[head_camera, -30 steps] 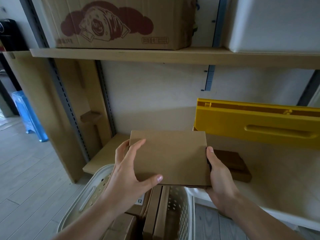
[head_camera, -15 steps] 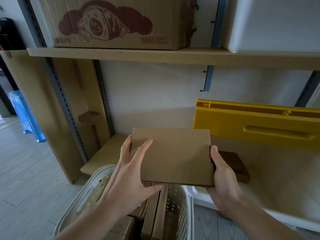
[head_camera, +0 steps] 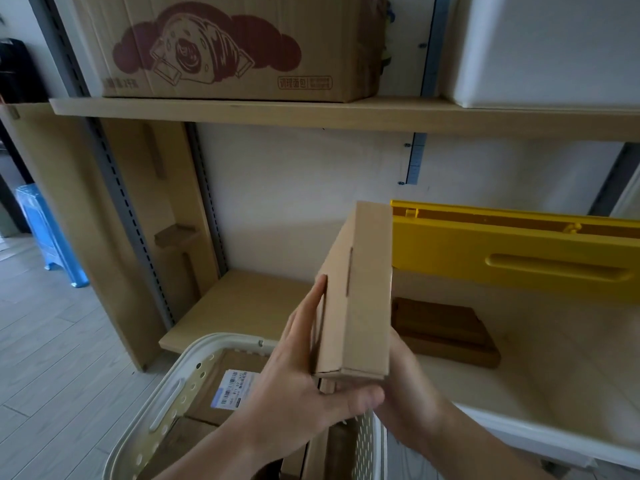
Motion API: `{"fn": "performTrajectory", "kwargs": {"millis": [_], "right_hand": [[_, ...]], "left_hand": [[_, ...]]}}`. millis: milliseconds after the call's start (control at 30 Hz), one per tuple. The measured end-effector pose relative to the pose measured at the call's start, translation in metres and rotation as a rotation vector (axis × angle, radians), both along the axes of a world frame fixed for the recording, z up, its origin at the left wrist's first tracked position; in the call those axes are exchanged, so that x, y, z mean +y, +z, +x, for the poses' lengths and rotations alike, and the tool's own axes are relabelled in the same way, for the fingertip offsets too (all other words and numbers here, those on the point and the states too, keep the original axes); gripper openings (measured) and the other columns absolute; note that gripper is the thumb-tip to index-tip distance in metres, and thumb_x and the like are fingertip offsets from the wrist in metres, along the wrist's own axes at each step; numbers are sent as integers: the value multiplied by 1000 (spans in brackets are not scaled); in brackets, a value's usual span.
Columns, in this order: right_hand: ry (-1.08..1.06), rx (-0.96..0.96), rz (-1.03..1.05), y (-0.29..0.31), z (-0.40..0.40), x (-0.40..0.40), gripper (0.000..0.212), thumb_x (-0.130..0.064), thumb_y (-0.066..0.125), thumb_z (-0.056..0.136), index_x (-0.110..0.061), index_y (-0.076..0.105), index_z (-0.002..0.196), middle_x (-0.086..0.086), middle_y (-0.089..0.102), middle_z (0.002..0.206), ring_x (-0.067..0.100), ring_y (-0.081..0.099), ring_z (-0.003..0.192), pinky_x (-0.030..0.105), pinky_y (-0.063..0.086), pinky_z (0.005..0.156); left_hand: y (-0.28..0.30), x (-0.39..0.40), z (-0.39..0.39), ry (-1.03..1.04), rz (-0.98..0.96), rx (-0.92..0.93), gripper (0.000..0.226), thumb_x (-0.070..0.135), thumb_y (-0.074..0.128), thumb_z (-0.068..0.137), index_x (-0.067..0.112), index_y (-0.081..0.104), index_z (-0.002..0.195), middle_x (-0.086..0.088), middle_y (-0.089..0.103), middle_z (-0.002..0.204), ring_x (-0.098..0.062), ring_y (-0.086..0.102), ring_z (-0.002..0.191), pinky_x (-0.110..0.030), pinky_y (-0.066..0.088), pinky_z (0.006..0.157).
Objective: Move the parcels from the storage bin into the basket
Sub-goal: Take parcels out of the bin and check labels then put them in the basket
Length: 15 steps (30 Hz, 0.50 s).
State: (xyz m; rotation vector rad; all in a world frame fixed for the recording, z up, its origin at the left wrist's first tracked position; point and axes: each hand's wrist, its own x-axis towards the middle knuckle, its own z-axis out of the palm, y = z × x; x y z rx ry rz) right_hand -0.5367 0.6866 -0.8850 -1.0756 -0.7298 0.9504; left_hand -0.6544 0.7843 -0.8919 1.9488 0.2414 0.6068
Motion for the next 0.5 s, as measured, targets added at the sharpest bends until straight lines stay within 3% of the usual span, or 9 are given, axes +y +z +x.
{"fn": "performTrajectory", "kwargs": {"millis": [67, 133, 167, 267, 367, 433, 500], "right_hand": [[-17, -5, -46, -1, 0, 5, 68, -54, 65, 86, -44, 39, 148, -3, 61, 141, 20, 61, 128, 50, 51, 103], [-52, 64, -44, -2, 3, 8, 80, -50, 75, 79, -51, 31, 146, -5, 66, 135, 19, 67, 120, 46, 53, 101], [-77, 85, -44, -3, 4, 10, 82, -46, 79, 78, -49, 31, 145, -1, 69, 131, 21, 69, 116, 46, 56, 97], [-173, 90, -65, -5, 11, 10, 80, -32, 82, 74, -38, 38, 140, 4, 75, 117, 25, 74, 104, 41, 61, 82], [-272, 57, -65, -6, 17, 8, 77, -27, 79, 68, -34, 45, 137, 5, 76, 112, 22, 76, 95, 35, 62, 75], [-323, 34, -49, -5, 20, 4, 78, -26, 80, 68, -31, 45, 138, 5, 75, 114, 21, 76, 94, 34, 62, 73], [-385, -27, -38, -4, 24, 1, 80, -27, 80, 68, -28, 45, 140, 3, 75, 112, 19, 77, 92, 33, 62, 71]], "left_hand": [[5, -6, 1, -91, -20, -50, 72, 29, 86, 78, 31, 52, 141, 8, 60, 137, -23, 55, 132, -30, 51, 101], [12, -10, -3, -171, -135, -73, 57, 25, 78, 82, 37, 58, 134, 6, 64, 135, -19, 57, 130, -33, 52, 103], [11, -9, -6, -194, -188, -89, 55, 33, 78, 82, 41, 58, 133, 5, 63, 136, -17, 57, 131, -35, 52, 103], [10, -2, -15, -147, -360, -127, 60, 67, 80, 67, 54, 63, 123, 12, 64, 136, -10, 59, 128, -31, 50, 104], [5, 15, -24, -43, -561, -181, 87, 68, 85, 58, 44, 53, 135, 2, 65, 137, -23, 60, 129, -52, 44, 109], [7, 26, -30, 44, -615, -228, 93, 67, 87, 53, 34, 56, 134, -8, 67, 131, -30, 62, 124, -56, 46, 105], [9, 35, -35, 137, -644, -279, 85, 61, 88, 57, 26, 60, 129, -15, 69, 124, -31, 66, 115, -54, 54, 96]]}}
